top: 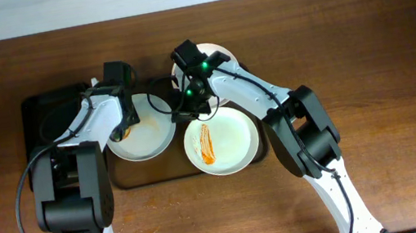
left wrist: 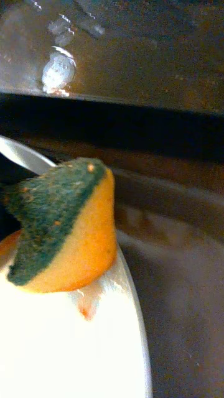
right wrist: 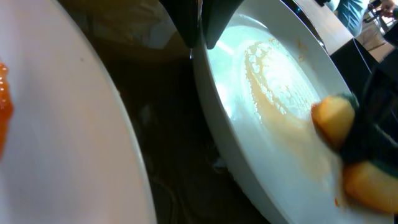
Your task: Clean dirty plates on tray and stack at the side
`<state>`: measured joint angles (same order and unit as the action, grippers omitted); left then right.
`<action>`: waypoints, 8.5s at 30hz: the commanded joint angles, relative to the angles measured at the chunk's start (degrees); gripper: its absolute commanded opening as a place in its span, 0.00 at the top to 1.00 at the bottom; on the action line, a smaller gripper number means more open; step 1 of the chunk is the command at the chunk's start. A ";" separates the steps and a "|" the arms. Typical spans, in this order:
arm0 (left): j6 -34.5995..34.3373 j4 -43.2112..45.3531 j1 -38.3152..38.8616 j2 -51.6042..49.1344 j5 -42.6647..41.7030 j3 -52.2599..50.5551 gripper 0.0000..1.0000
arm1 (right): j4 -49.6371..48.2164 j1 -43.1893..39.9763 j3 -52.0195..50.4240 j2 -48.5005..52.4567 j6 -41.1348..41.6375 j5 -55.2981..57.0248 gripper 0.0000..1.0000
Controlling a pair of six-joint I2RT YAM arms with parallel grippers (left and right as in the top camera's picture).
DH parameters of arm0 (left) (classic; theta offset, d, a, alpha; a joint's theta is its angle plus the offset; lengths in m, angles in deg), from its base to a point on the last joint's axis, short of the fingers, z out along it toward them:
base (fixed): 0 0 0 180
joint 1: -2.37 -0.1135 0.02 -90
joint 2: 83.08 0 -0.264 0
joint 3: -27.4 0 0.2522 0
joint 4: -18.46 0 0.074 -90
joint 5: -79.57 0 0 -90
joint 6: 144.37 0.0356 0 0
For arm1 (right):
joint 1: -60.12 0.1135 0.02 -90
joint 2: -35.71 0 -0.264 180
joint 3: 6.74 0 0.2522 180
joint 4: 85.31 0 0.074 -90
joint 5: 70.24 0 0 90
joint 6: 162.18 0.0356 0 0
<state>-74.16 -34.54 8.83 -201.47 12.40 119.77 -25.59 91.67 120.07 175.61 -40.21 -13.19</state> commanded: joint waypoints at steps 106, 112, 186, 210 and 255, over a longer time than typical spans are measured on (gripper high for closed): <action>6.25 -16.59 -11.50 -2.86 -39.60 31.87 1.00 | -1.44 4.22 0.26 1.01 -1.49 8.92 0.90; 6.25 -15.54 -11.50 -2.86 -39.58 31.87 0.99 | -1.03 3.30 0.55 -1.60 -1.53 7.52 0.96; 6.25 -15.72 -11.50 -2.89 -35.01 31.69 0.99 | 20.48 -33.70 -11.43 -31.52 -16.48 21.46 0.96; 6.25 -15.30 -11.50 -2.89 -34.99 31.36 0.99 | 7.78 -39.78 -31.91 -40.61 -15.65 11.23 0.57; 6.23 -16.15 -11.50 -2.89 -33.90 31.04 0.99 | 7.98 -3.06 -25.18 -23.06 -7.98 11.04 0.96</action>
<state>-68.87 -50.63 -2.36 -204.71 -21.94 150.63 -15.67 84.98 91.26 152.25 -49.92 -2.24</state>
